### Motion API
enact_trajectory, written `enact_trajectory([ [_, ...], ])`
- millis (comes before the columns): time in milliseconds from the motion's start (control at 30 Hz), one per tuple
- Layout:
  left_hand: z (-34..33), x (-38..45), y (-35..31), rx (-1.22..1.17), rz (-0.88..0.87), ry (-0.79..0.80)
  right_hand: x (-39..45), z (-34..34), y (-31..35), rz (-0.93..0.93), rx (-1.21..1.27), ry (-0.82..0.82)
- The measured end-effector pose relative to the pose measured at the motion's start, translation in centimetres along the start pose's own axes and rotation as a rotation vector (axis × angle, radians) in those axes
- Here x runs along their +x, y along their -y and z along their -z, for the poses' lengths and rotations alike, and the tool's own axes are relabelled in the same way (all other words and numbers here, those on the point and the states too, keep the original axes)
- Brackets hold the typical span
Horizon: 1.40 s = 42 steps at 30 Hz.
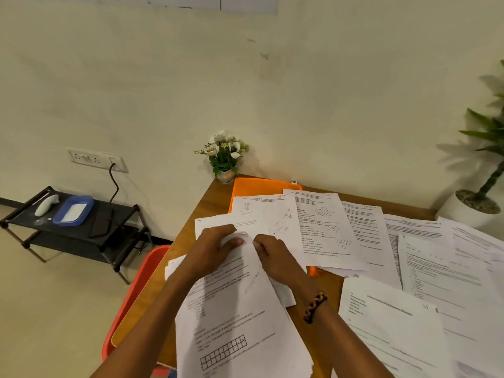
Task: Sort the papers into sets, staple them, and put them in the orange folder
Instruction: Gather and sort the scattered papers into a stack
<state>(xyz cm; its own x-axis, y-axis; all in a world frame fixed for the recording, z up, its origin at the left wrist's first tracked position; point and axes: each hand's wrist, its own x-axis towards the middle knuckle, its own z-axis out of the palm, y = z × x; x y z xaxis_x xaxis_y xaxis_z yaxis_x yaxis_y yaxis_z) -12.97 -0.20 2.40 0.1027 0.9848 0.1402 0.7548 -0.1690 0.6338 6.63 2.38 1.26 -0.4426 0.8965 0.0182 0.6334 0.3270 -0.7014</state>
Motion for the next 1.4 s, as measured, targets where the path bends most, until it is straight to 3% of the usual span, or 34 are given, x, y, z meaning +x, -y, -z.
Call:
enact_trajectory([
  [167, 0.0, -0.5, 1.3, -0.145, 0.056, 0.008, 0.5, -0.3, -1.1, -0.202, -0.054, -0.237],
  [400, -1.6, 0.5, 2.4, -0.067, 0.098, 0.005, 3.5, -0.9, -1.0, -0.396, -0.178, -0.148],
  [667, -3.4, 1.6, 3.5, -0.090, 0.156, 0.122, 10.1, 0.1, -1.6, -0.545, 0.093, -0.167],
  [1100, -2.7, 3.4, 2.9, -0.095, 0.125, 0.115, 11.2, -0.1, -5.1, -0.447, 0.067, -0.161],
  [1400, -2.1, 4.0, 2.7, -0.098, 0.076, 0.026, 9.6, 0.5, -5.4, -0.254, 0.122, -0.160],
])
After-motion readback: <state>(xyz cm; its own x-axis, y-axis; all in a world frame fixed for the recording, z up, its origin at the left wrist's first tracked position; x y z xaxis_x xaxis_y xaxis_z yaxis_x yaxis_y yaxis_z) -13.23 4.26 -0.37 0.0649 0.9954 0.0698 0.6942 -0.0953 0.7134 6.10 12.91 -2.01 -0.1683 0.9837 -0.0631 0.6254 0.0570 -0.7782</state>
